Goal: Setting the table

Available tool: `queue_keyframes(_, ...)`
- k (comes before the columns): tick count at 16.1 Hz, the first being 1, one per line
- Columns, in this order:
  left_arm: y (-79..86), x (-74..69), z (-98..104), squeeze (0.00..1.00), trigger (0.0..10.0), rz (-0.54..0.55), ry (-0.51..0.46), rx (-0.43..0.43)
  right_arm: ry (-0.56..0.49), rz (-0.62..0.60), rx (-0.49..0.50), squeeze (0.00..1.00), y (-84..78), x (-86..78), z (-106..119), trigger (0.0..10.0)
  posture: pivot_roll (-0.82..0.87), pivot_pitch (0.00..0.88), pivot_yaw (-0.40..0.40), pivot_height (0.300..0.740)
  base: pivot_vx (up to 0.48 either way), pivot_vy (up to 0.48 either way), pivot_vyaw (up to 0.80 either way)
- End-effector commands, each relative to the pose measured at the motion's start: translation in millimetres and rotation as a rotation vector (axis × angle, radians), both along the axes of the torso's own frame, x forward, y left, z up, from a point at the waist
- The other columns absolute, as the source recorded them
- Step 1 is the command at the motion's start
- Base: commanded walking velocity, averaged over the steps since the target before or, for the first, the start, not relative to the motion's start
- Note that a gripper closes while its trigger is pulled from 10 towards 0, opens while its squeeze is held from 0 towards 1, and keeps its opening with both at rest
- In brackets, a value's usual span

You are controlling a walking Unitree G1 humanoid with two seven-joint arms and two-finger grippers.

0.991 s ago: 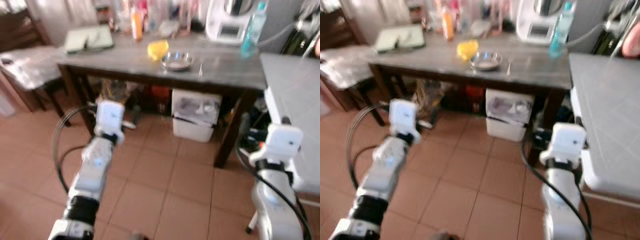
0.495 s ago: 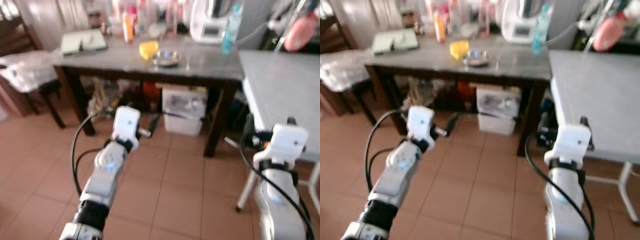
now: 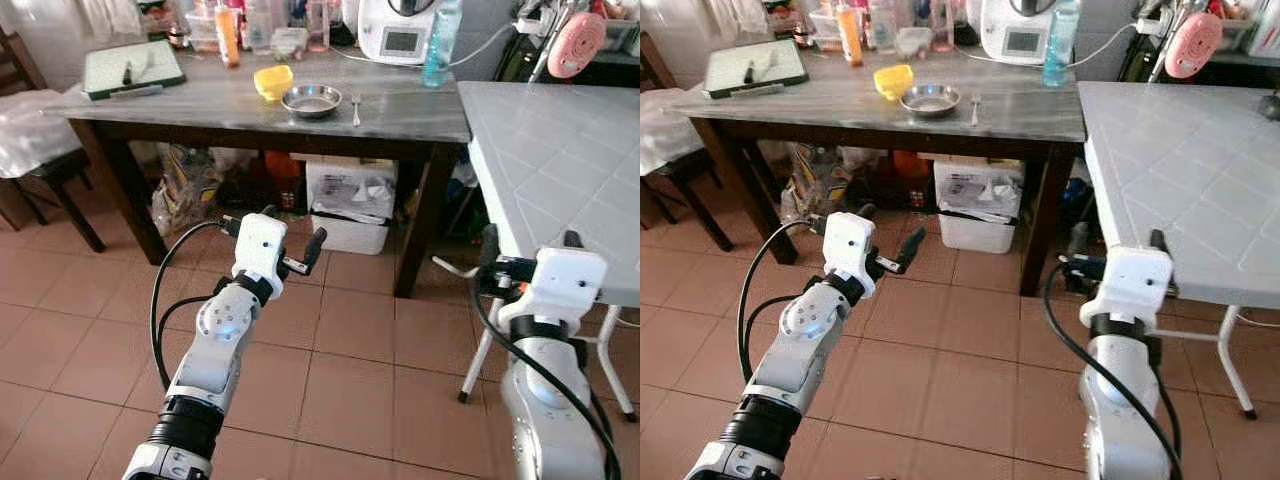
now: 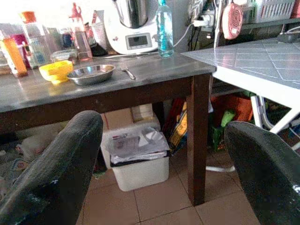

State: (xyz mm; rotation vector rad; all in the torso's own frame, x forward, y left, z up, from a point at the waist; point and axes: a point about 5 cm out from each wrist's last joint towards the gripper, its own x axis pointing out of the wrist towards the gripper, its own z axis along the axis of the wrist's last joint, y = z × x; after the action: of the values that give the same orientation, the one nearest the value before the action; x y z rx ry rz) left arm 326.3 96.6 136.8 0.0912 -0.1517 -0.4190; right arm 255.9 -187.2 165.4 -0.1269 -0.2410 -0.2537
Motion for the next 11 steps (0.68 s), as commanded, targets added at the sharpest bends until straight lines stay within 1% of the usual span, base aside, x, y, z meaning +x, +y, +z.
queue_keyframes(1,-2.3,3.2,5.2,0.00,10.0,-0.004,-0.017,-0.004,-0.005,-0.006,-0.008,0.00,-2.1,-2.0,2.7,10.0,0.08,0.047,0.026,0.740,0.000,-0.386,0.00)
queue_keyframes(8,-0.4,8.3,7.4,0.00,10.0,0.007,-0.025,0.001,-0.004,0.015,-0.018,0.00,3.1,-1.7,3.8,10.0,0.08,0.052,0.032,0.740,0.000,-0.393,0.00)
queue_keyframes(11,-3.2,9.1,7.7,0.00,10.0,0.001,-0.026,0.001,-0.004,0.016,-0.021,0.00,4.1,-1.2,3.9,10.0,0.08,0.053,0.035,0.740,0.000,-0.401,0.00)
